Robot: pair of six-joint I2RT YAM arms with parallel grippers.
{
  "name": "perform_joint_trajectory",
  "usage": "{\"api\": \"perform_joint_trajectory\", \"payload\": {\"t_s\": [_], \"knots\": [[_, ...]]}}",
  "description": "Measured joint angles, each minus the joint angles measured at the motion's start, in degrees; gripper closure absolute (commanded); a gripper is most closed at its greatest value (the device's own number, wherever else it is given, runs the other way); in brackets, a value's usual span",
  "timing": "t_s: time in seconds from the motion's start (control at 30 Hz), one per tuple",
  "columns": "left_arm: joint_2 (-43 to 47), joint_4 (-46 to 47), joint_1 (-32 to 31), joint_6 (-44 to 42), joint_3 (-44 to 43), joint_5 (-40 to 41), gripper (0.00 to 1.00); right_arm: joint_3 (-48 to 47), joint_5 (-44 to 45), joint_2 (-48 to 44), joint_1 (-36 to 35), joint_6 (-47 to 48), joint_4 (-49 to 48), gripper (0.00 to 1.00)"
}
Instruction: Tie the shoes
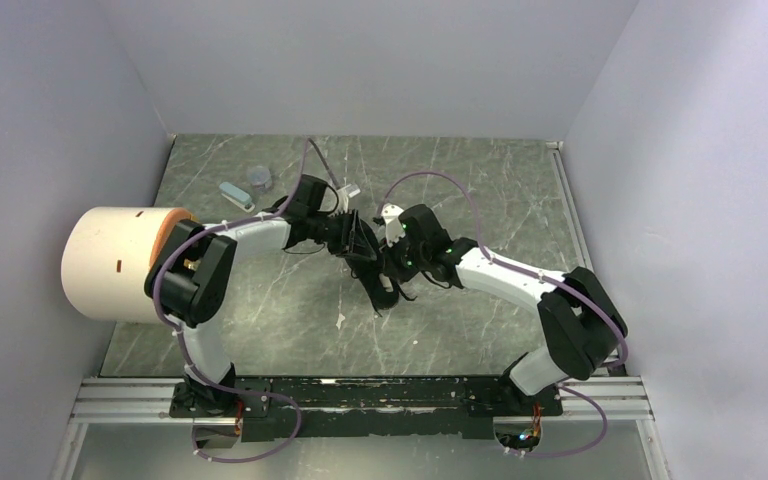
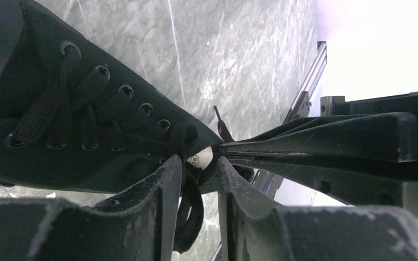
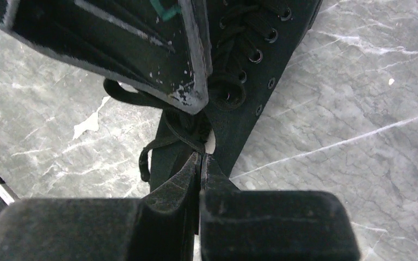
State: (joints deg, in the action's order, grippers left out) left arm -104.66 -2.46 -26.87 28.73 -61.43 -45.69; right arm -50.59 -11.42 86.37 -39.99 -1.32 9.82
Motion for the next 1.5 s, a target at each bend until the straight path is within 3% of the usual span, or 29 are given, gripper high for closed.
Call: {"api": "perform_joint_trajectory", "payload": {"t_s": [0.3, 0.57, 0.7, 1.07, 1.2, 1.33, 1.5], "knots": [[-0.76, -2.64, -0.9, -1.99, -0.02, 1.68, 0.62, -1.16, -1.7, 0.9, 0.39, -0.9, -0.52, 0.97], [-1.01, -4.15, -1.05, -3.3, -0.02, 4.09, 0.89, -1.68, -2.47, 1.25, 0.61, -2.1, -0.42, 0.97], [-0.96, -3.8, -1.05, -3.32, 0.07, 4.2, 0.94, -3.78, -3.02, 2.69, 0.68, -3.65, -0.33, 0.97], [1.44, 3.15, -1.03, -0.83, 4.44, 3.89, 0.9, -8.02, -3.02, 8.26, 2.82, -6.84, 0.37, 0.98], [1.66, 4.39, -0.9, -0.26, 4.76, 3.72, 0.81, -8.11, -3.82, 8.94, 3.26, -7.54, 0.33, 0.98], [1.68, 6.16, -0.74, 0.52, 4.96, 2.71, 0.63, -8.11, -5.05, 8.94, 3.41, -7.93, -0.04, 0.98], [1.73, 7.39, -0.72, 1.09, 5.64, 1.84, 0.61, -8.11, -6.12, 8.94, 3.5, -8.66, -0.42, 0.98]]}}
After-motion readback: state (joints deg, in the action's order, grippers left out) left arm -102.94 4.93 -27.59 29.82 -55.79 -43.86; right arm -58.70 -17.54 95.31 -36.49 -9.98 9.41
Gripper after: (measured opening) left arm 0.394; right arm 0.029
